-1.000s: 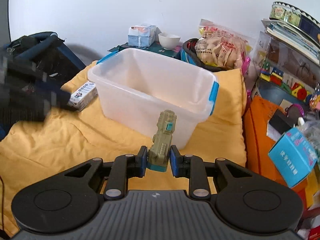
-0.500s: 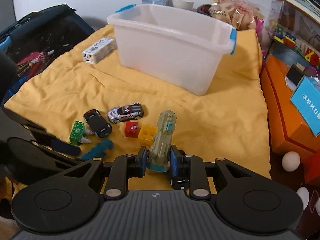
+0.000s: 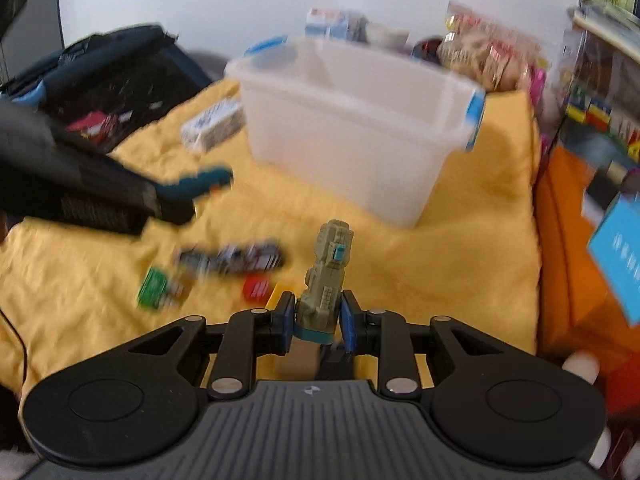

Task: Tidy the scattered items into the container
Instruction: 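Move both figures over the bin and open both grippers to drop them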

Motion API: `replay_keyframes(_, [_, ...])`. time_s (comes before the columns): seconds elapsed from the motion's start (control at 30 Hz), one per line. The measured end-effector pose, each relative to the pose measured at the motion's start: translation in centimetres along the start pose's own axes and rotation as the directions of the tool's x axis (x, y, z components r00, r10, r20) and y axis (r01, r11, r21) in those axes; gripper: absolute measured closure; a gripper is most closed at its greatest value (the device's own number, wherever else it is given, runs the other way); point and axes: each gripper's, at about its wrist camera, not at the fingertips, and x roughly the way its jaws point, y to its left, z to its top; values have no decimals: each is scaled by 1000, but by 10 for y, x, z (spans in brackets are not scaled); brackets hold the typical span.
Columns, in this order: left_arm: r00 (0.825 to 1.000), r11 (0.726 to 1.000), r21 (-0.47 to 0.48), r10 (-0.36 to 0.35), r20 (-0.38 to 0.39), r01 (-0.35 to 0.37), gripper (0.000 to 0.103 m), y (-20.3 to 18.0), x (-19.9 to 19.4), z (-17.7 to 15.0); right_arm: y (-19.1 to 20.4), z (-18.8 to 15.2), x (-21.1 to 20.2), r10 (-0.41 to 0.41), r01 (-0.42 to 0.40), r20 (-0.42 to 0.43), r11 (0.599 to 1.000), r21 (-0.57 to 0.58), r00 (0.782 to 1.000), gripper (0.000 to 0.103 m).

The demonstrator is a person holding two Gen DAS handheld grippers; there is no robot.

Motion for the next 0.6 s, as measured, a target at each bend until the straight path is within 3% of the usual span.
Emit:
replay_keyframes(0.17, [990,999,51,2,139,-10,72,11,-13,73,-15,52,-3,-74,72,98,997,19,992,76])
replay_keyframes(0.3, [978,993,118,4,208,-29,72,15,-8,120,-22,97,9,-145,139,139,989,50,980,76])
replay_keyframes(0.47, [987,995,104,-26,160,9,72,31,37,159,-33,132,43,-191,180,112,979,99,975,76])
replay_keyframes(0.6, [995,990,133,22,94,-35,72,36,86,165,-47,148,75,-217,207,48,965,162,975,76])
